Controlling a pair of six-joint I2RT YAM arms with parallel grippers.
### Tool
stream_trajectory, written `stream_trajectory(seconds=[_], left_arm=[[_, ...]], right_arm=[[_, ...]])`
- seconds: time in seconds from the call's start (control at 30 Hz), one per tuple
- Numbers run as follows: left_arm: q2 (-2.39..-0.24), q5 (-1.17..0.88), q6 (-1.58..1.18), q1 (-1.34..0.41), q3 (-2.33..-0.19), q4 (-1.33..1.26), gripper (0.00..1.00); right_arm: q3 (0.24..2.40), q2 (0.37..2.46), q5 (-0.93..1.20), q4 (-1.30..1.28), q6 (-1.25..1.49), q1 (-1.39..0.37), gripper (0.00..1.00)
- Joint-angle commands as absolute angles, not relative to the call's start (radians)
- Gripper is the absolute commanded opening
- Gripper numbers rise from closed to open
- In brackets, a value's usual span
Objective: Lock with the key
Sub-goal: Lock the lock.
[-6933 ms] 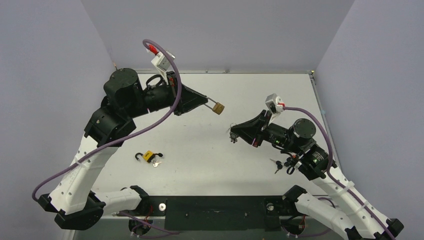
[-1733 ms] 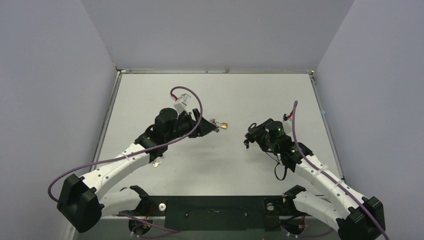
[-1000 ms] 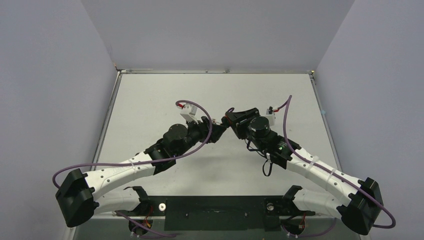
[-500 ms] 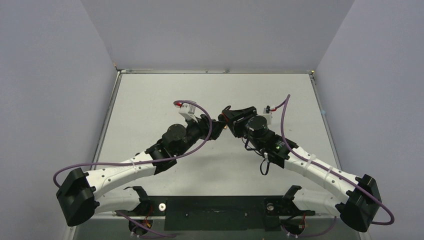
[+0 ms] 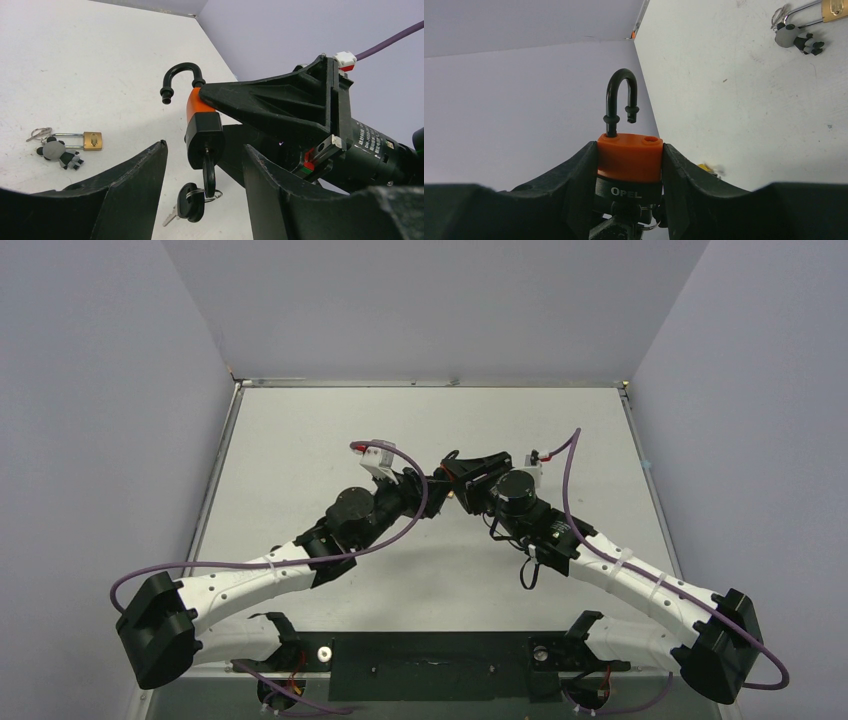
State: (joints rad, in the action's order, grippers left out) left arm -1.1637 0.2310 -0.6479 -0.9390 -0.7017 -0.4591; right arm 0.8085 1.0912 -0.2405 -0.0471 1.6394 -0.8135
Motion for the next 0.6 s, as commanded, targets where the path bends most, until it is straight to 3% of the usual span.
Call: stream_trajectory(seconds=[0.0,0.57], left_arm=[[-1.160,0.237,-0.630,-0.926,-0.711,-0.536,0.53],[-1.184,0.203,-0.657,-0.890,-0.702,-0.570,0.42]], right_arm=[[0.854,1.080,-0.228,0.060,1.668,-0.825,0.00],[0.872,1.088,-0.206,0.061,1.658,-0.837,0.00]])
